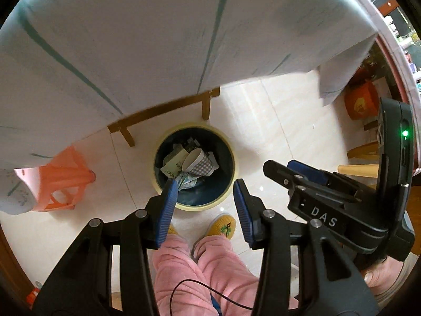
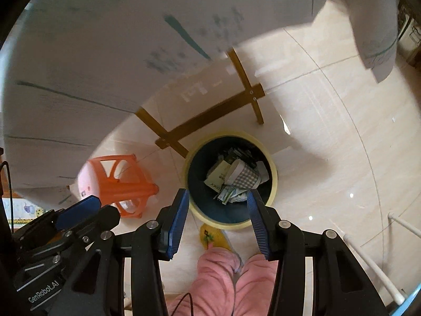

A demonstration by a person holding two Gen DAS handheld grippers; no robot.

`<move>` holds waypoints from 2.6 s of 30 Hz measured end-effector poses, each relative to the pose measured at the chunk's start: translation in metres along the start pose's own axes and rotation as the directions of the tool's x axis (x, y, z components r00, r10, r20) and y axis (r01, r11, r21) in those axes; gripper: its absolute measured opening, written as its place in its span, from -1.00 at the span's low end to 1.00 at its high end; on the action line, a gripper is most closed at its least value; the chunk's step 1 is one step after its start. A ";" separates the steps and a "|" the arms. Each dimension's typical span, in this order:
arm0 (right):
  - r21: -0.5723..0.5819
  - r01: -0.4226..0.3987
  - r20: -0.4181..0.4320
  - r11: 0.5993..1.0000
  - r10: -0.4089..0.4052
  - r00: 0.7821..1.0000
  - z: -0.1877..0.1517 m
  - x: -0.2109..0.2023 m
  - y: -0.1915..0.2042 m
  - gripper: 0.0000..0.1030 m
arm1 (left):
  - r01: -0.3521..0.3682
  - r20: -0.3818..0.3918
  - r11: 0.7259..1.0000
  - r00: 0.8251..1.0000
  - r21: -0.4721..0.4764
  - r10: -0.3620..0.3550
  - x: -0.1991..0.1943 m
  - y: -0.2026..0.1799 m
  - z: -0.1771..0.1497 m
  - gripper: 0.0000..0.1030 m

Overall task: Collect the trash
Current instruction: 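Raise both open tools back up over the table, then grasp the brown pulp tray with the left tool while the right grasps the green milk carton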

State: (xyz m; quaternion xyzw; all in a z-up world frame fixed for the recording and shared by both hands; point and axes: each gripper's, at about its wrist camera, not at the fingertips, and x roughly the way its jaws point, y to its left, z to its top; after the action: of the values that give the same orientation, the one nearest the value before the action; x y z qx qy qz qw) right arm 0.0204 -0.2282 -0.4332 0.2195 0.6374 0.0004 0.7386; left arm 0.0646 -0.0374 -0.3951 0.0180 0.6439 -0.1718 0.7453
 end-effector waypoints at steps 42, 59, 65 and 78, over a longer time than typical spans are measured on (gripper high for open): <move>-0.288 -0.081 0.514 0.954 0.225 0.827 0.152 -0.407 0.141 0.45 | -0.217 0.468 0.976 0.862 -0.002 0.193 -0.383 -0.052 0.157 0.37; -0.188 0.106 0.512 0.976 0.006 0.859 0.464 -0.290 0.228 0.65 | -0.153 0.327 0.985 0.938 0.084 0.118 -0.277 0.086 0.505 0.72; -0.181 0.158 0.437 0.971 -0.065 0.897 0.546 -0.188 0.235 0.65 | -0.125 0.206 0.990 0.973 0.071 0.109 -0.186 0.120 0.586 0.80; -0.181 0.191 0.347 0.965 -0.119 0.930 0.589 -0.074 0.218 0.65 | -0.133 0.083 0.991 0.988 0.002 0.132 -0.068 0.143 0.651 0.80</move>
State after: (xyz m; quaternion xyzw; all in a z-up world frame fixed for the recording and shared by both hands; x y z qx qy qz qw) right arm 0.6221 -0.2432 -0.2388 0.0852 0.5151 -0.0273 0.8525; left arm 0.7174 -0.0486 -0.2464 0.0563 0.6093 -0.1250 0.7810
